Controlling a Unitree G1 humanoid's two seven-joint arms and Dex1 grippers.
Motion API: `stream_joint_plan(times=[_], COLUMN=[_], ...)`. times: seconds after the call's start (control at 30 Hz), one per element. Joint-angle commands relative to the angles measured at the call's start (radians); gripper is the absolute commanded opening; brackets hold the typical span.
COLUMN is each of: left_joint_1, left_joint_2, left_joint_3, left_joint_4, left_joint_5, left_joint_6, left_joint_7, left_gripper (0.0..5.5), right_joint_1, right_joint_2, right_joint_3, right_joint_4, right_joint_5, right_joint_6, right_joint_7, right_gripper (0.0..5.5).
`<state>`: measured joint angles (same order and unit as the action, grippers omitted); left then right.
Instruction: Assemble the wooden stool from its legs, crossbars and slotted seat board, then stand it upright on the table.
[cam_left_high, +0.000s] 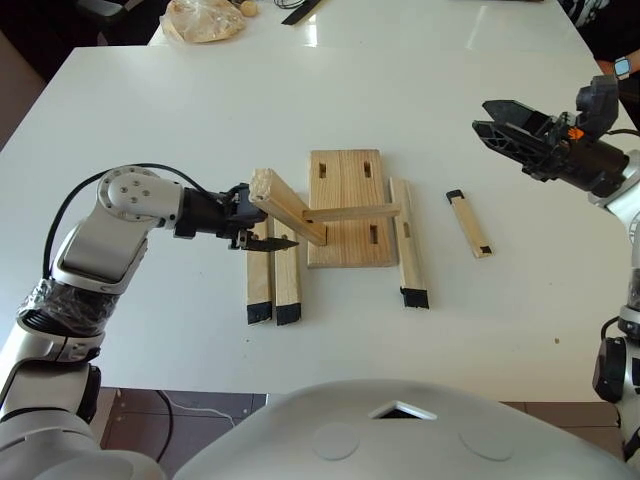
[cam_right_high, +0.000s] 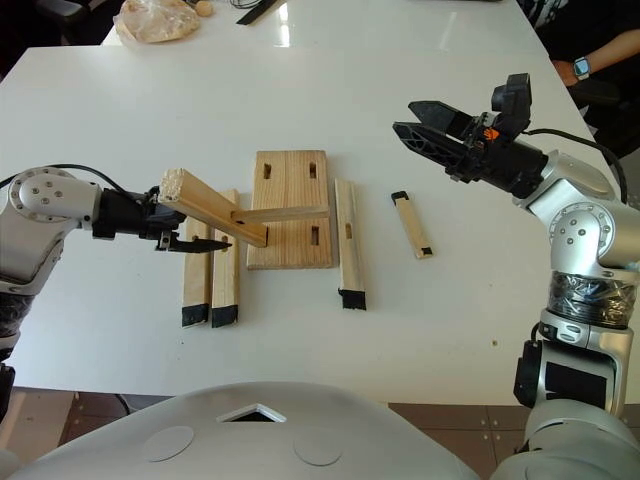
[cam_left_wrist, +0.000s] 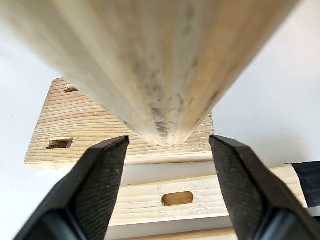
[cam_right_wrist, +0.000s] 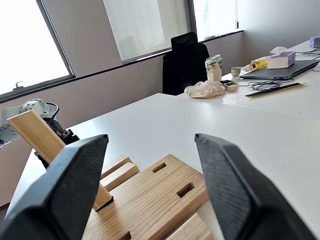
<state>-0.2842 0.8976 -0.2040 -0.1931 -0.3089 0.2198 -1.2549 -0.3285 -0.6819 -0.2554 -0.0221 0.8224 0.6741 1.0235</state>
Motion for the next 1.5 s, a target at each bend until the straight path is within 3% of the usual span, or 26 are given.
stream_joint_plan(times=[0.03, 0.13, 0.33, 0.5, 0.63, 0.77, 1.07, 1.5], left_joint_1=[-0.018, 0.036, 0.294, 0.470, 0.599, 0.676, 0.693, 0.714], left_joint_2=[0.027, 0.073, 0.109, -0.039, -0.217, -0.320, -0.249, -0.038], left_joint_3=[0.067, 0.125, 0.241, 0.314, 0.378, 0.374, 0.379, 0.341], left_joint_4=[-0.025, -0.038, -0.121, -0.139, -0.340, -0.594, -0.620, -0.453], left_joint_5=[-0.052, -0.068, -0.084, 0.002, -0.051, -0.168, -0.155, -0.054], left_joint_6=[0.034, 0.052, 0.081, 0.134, 0.372, 0.645, 0.794, 0.685], left_joint_7=[-0.027, -0.040, 0.000, 0.304, 0.589, 0.748, 0.802, 0.690], left_gripper=[3.73, 4.21, 4.21, 4.21, 4.21, 4.21, 4.21, 4.21], right_joint_1=[-0.013, -0.002, 0.046, 0.105, 0.169, 0.225, 0.296, 0.381], right_joint_2=[0.003, 0.005, 0.004, 0.009, 0.010, 0.013, 0.046, 0.096], right_joint_3=[-0.005, -0.011, -0.046, -0.085, -0.140, -0.190, -0.203, -0.215], right_joint_4=[0.000, -0.009, -0.040, -0.083, -0.139, -0.181, -0.247, -0.294], right_joint_5=[-0.008, -0.006, 0.001, 0.012, 0.035, 0.052, 0.066, 0.071], right_joint_6=[-0.006, -0.008, -0.009, -0.010, -0.002, 0.000, -0.014, -0.059], right_joint_7=[-0.006, -0.008, -0.022, -0.049, -0.077, -0.112, -0.165, -0.216], right_gripper=[3.18, 3.18, 3.18, 3.18, 3.18, 3.18, 3.18, 3.18])
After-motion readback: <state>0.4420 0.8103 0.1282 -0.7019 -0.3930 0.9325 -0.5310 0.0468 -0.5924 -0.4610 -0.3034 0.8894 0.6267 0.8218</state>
